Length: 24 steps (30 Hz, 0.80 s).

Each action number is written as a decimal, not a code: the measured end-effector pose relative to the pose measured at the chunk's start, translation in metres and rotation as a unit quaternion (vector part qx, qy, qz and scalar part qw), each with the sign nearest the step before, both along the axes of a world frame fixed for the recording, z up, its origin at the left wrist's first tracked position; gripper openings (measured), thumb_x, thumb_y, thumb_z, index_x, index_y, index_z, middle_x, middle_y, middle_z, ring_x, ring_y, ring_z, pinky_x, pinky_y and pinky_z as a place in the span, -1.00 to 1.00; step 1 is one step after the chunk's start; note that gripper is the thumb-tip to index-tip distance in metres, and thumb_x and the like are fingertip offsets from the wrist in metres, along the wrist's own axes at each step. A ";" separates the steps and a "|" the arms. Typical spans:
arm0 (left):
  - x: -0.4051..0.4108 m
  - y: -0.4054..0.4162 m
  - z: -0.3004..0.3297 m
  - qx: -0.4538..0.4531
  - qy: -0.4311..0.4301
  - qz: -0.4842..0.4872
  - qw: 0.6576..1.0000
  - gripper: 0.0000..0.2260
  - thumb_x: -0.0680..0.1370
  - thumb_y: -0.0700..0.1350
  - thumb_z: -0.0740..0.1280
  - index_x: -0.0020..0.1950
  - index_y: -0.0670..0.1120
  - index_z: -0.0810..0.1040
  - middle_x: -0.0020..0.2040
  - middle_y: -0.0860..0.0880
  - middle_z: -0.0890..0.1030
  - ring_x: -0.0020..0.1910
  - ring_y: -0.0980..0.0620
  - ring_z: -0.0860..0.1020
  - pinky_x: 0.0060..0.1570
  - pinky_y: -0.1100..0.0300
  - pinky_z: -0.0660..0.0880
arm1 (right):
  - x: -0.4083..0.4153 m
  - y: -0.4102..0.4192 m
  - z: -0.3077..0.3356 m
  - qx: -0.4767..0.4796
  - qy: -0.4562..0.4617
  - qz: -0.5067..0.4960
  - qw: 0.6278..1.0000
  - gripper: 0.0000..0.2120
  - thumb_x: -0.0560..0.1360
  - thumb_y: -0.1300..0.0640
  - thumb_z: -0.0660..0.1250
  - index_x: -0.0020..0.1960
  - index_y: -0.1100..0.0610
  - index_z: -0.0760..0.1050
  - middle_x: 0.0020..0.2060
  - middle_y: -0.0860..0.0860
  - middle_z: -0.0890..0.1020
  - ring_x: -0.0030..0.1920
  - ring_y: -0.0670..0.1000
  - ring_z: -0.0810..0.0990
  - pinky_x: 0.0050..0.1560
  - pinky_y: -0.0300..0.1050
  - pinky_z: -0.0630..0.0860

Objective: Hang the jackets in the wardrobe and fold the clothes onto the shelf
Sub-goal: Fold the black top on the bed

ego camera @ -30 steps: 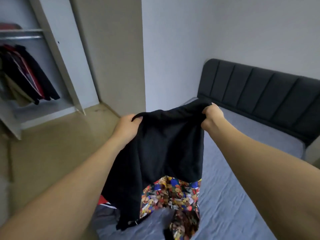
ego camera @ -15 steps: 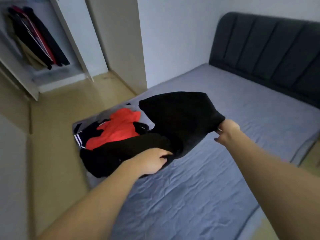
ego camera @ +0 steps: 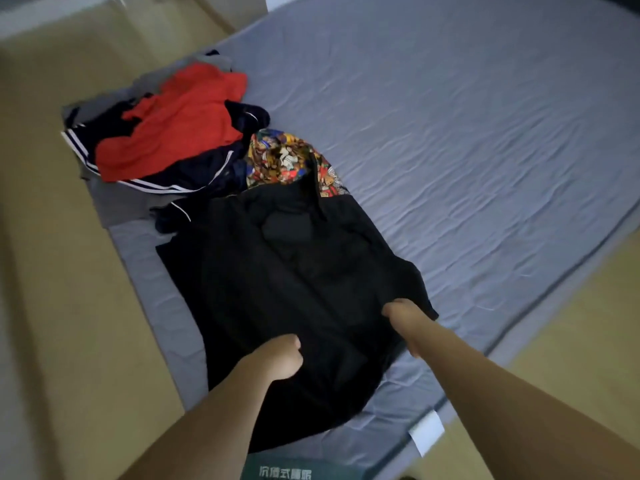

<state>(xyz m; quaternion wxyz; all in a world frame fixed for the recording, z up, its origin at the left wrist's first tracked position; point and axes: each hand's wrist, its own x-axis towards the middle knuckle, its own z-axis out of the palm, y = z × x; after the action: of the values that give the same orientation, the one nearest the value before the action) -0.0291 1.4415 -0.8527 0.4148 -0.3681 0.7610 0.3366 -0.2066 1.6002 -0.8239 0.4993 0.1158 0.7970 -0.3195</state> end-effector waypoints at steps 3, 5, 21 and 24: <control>-0.002 -0.041 0.014 -0.002 0.021 0.080 0.997 -0.72 0.61 -0.16 0.13 0.29 -0.10 0.47 0.15 -0.06 0.52 0.10 -0.01 0.50 0.15 0.16 0.43 | -0.008 -0.012 0.008 0.013 0.037 0.101 0.994 -0.44 0.54 0.16 0.23 0.51 0.17 0.19 0.36 0.16 0.39 0.28 0.18 0.43 0.29 -0.01 0.38; -0.015 -0.064 0.026 0.003 0.053 0.179 0.982 -0.85 0.60 -0.17 0.16 0.10 -0.10 0.49 -0.03 -0.04 0.52 -0.09 0.00 0.50 -0.08 0.16 0.44 | -0.029 -0.028 0.011 0.028 0.078 0.158 0.984 -0.42 0.53 0.12 0.23 0.52 0.15 0.19 0.42 0.17 0.34 0.34 0.21 0.40 0.32 0.01 0.37; -0.148 -0.022 -0.136 -0.002 0.175 0.577 0.798 -0.96 0.59 -0.15 0.28 -0.06 -0.08 0.48 -0.08 -0.08 0.55 -0.17 -0.02 0.51 -0.09 0.11 0.46 | -0.148 -0.100 -0.168 0.071 0.181 0.272 0.942 -0.11 0.41 -0.18 0.41 0.53 0.10 0.01 0.43 0.18 0.18 0.41 0.24 0.21 0.37 0.13 0.24; -0.139 -0.015 -0.130 -0.002 0.183 0.531 0.828 -0.92 0.57 -0.09 0.27 0.01 -0.04 0.54 -0.03 -0.04 0.59 -0.09 -0.02 0.56 -0.13 0.13 0.50 | -0.151 -0.101 -0.172 0.126 0.200 0.263 0.935 -0.09 0.39 -0.23 0.41 0.51 0.12 0.02 0.42 0.18 0.18 0.41 0.22 0.19 0.38 0.11 0.19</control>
<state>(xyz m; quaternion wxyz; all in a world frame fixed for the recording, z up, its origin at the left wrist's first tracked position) -0.1680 1.4261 -0.9831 0.0250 -0.6478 0.5108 0.5646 -0.3573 1.4995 -0.9957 0.3766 -0.1019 0.9164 -0.0901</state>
